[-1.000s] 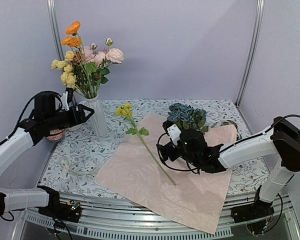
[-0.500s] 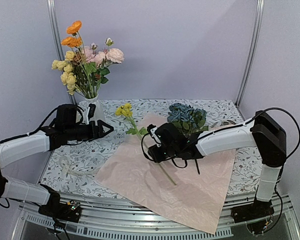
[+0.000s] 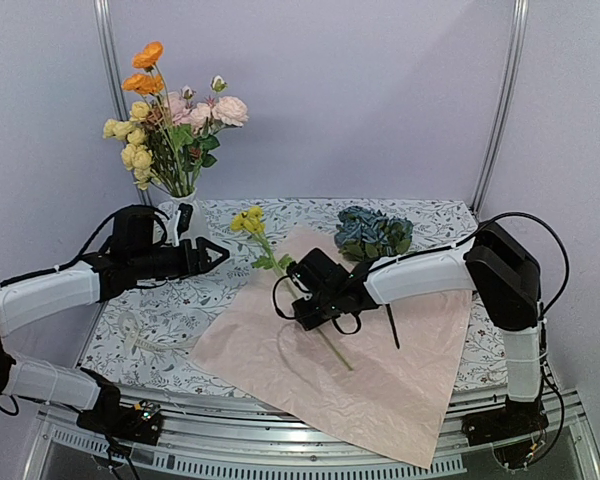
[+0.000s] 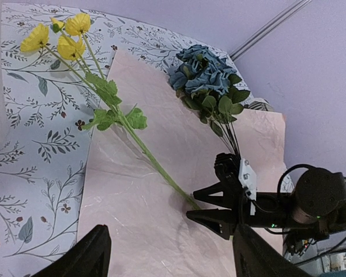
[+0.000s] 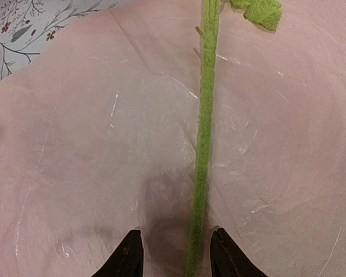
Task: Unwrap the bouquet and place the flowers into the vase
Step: Pick up the fake flower from the flattened wrapping paper.
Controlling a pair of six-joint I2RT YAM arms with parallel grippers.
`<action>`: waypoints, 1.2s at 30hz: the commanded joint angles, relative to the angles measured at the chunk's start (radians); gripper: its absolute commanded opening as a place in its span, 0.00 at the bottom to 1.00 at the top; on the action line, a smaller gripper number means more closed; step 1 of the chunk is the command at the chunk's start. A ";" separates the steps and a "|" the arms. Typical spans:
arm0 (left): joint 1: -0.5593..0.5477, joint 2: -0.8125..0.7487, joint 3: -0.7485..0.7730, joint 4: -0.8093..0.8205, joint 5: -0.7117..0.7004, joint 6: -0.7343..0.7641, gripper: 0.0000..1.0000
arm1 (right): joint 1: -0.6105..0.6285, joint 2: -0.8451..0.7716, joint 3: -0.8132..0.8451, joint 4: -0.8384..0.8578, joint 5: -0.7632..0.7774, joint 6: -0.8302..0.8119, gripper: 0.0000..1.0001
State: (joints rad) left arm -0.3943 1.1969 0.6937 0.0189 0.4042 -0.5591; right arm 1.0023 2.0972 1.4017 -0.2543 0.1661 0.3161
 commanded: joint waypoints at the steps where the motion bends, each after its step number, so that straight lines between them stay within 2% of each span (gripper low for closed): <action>1: -0.011 -0.004 0.003 0.020 -0.007 0.018 0.75 | -0.007 0.042 0.040 -0.067 0.020 0.019 0.41; 15: -0.011 0.015 0.023 0.015 -0.001 0.023 0.75 | -0.023 0.135 0.079 -0.111 -0.006 0.047 0.40; 20: -0.011 0.012 0.020 0.009 -0.002 0.023 0.75 | -0.024 0.154 0.085 -0.113 -0.034 0.050 0.24; 23: -0.011 0.008 0.020 0.004 -0.005 0.023 0.75 | -0.022 0.128 0.076 -0.101 -0.024 0.055 0.07; 36: -0.012 0.001 0.018 0.000 -0.004 0.010 0.75 | -0.024 -0.104 -0.022 0.026 0.041 0.040 0.04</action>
State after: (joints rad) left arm -0.3946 1.2060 0.6949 0.0181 0.4023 -0.5507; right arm 0.9806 2.1040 1.4097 -0.2825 0.1780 0.3626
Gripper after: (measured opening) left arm 0.747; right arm 0.045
